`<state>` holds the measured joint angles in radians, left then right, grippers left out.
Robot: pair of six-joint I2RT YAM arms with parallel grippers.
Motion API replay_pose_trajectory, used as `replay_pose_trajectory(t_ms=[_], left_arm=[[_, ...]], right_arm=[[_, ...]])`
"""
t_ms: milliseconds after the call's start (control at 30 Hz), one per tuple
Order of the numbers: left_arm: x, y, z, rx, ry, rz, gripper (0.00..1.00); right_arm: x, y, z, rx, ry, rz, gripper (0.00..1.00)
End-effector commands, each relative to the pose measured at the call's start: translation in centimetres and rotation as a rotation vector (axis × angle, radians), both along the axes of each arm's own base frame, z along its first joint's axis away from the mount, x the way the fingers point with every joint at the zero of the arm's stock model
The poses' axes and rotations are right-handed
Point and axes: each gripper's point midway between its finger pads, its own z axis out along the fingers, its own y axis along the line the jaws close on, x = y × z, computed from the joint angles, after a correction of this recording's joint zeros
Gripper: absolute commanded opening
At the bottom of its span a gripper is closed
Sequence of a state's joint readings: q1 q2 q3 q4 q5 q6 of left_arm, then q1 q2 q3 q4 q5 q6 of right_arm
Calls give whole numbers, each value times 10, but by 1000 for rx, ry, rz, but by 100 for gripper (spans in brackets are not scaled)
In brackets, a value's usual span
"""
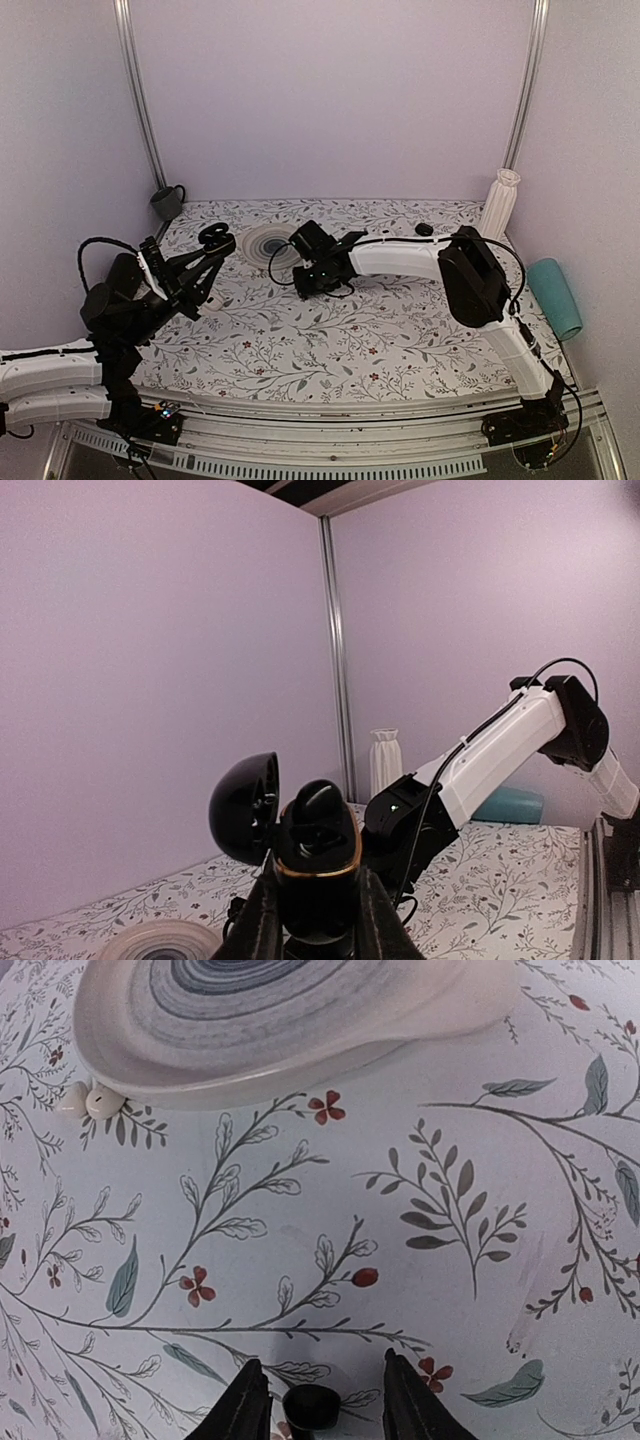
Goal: Insert the wireless bluetooth earbuds into the charging case
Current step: Move the left earbud to the center of the board.
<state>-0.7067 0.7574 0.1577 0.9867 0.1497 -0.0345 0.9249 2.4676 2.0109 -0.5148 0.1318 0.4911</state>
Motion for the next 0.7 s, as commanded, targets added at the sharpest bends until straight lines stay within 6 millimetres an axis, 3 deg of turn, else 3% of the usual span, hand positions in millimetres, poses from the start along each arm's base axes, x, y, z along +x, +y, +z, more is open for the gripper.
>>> replay_pose_trajectory(t_ms=[0, 433, 667], left_arm=[[1, 3, 0, -3, 2, 6, 0], [6, 0, -2, 6, 13, 6, 0], [8, -2, -2, 10, 21, 0, 0]], right_arm=[[-7, -9, -18, -131, -22, 25, 39], [-22, -5, -30, -255, -59, 122, 31], [-28, -5, -27, -238, -40, 141, 21]])
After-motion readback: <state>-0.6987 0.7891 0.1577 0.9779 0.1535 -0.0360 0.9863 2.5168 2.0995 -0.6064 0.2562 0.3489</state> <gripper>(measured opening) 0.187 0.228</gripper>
